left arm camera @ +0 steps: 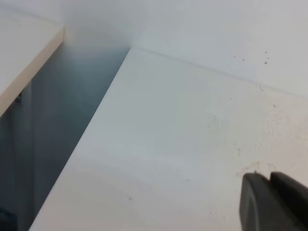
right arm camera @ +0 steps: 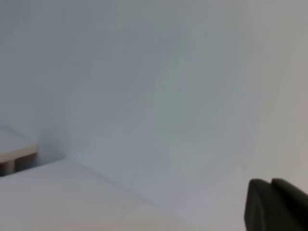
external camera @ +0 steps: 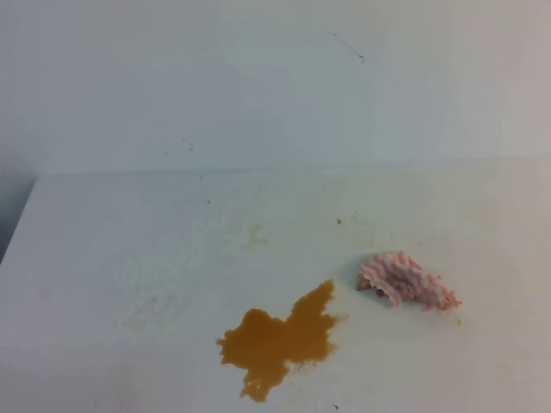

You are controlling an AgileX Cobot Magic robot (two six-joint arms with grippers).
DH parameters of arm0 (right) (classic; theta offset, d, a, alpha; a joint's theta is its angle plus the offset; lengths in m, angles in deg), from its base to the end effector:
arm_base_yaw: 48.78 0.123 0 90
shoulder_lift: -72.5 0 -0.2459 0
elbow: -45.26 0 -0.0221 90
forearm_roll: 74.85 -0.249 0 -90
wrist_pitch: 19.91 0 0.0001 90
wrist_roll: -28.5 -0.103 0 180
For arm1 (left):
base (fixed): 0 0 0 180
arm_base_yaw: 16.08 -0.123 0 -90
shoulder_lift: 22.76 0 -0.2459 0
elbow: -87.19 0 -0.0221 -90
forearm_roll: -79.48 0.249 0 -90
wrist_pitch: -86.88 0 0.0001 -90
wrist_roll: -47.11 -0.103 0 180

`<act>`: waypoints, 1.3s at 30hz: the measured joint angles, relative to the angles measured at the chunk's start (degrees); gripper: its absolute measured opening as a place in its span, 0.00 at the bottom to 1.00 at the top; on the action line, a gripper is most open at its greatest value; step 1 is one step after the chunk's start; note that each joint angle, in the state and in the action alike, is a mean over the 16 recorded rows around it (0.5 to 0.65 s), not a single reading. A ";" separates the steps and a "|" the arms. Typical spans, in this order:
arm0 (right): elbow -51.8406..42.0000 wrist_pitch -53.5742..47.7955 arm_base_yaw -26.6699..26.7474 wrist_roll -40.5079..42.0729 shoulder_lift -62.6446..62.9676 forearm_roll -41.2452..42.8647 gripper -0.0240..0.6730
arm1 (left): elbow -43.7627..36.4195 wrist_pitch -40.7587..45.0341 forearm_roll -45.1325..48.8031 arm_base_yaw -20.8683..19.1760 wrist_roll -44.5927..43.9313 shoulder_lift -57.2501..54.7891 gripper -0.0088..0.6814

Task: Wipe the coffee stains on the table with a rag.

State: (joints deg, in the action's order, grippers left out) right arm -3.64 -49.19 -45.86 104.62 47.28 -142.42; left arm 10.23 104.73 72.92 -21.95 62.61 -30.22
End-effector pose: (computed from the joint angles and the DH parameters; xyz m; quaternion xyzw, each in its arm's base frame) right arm 0.1001 0.0518 0.3232 -0.2515 0.6381 0.1056 0.7200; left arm 0.1023 0.0069 0.1794 -0.1750 0.7581 -0.1002 0.6202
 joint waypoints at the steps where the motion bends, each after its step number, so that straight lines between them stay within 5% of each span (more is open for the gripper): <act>1: 0.30 -0.77 0.11 -0.72 -1.26 1.11 0.03 | 0.11 0.00 0.00 0.00 0.01 0.00 0.01; 10: 7.16 -7.35 2.62 -17.25 -16.46 25.29 0.03 | 0.44 -0.07 -0.01 0.00 0.04 0.00 0.01; 21: 14.19 -11.14 14.24 -58.15 -23.21 76.76 0.04 | 0.66 0.00 -0.01 0.00 -0.02 0.00 0.01; 26: 14.33 -11.22 19.80 -73.50 -22.48 93.15 0.04 | 0.55 0.00 0.00 0.00 -0.05 0.00 0.01; 32: 14.38 -10.96 23.23 -83.19 -24.78 98.58 0.04 | 0.66 0.00 -0.01 0.00 -0.07 0.00 0.01; 39: 14.40 -8.40 24.17 -84.44 -33.02 90.63 0.10 | 0.55 0.00 0.00 0.00 -0.06 0.00 0.01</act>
State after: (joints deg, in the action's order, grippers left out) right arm 10.76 -57.59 -21.70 20.18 14.26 -51.79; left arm 10.78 104.73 72.91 -21.95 62.55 -30.22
